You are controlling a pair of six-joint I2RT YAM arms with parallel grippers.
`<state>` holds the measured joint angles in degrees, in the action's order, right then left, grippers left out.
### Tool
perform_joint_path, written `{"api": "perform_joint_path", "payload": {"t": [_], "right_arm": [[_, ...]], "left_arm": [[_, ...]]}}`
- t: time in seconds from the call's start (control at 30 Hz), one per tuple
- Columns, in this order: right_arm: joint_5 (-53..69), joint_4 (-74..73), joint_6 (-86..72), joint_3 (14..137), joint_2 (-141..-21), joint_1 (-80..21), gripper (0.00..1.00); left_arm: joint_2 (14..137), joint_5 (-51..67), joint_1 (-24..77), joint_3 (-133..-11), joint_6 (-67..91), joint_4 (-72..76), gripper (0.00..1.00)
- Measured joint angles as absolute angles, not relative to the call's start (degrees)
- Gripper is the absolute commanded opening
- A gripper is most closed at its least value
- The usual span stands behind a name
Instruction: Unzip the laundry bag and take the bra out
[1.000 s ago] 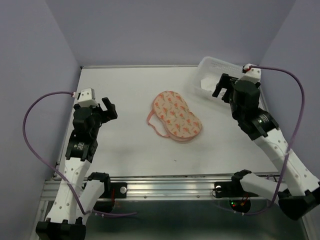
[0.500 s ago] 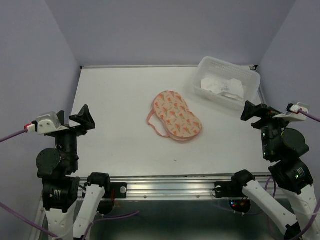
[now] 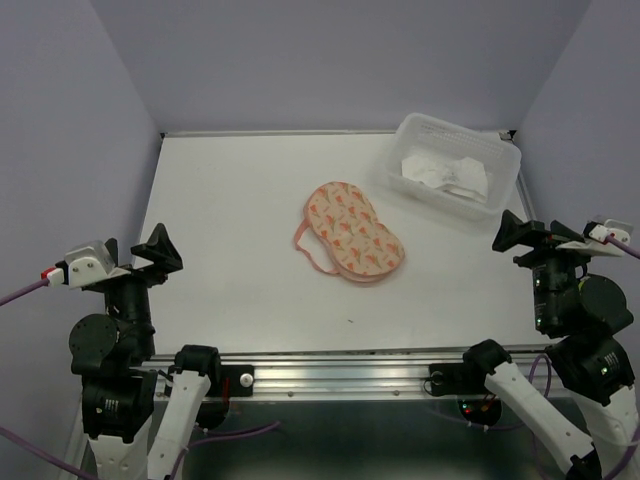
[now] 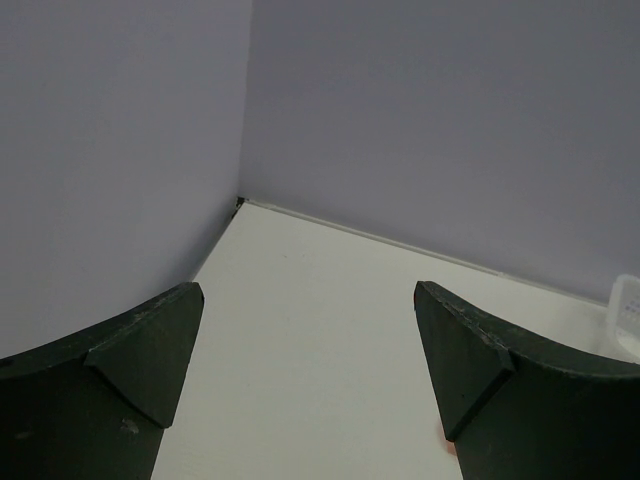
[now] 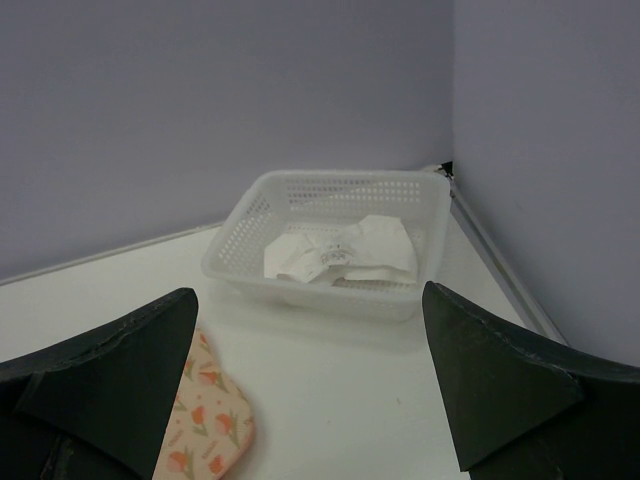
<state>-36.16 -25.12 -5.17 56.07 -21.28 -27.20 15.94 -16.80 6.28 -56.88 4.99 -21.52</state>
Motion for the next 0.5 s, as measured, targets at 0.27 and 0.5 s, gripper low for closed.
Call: {"api": "perform_joint_path", "payload": {"t": [0.27, 0.5], "right_arm": [[-35.9, -25.3, -4.5, 56.1, -21.6, -27.2, 1.00], [-35.6, -25.3, -4.2, 56.1, -21.6, -27.2, 1.00]], "left_arm": [[15.9, -17.4, 6.3, -56.9, 5.0, -22.2, 0.99], [15.9, -17.4, 6.3, -56.9, 5.0, -22.2, 0.99]]}}
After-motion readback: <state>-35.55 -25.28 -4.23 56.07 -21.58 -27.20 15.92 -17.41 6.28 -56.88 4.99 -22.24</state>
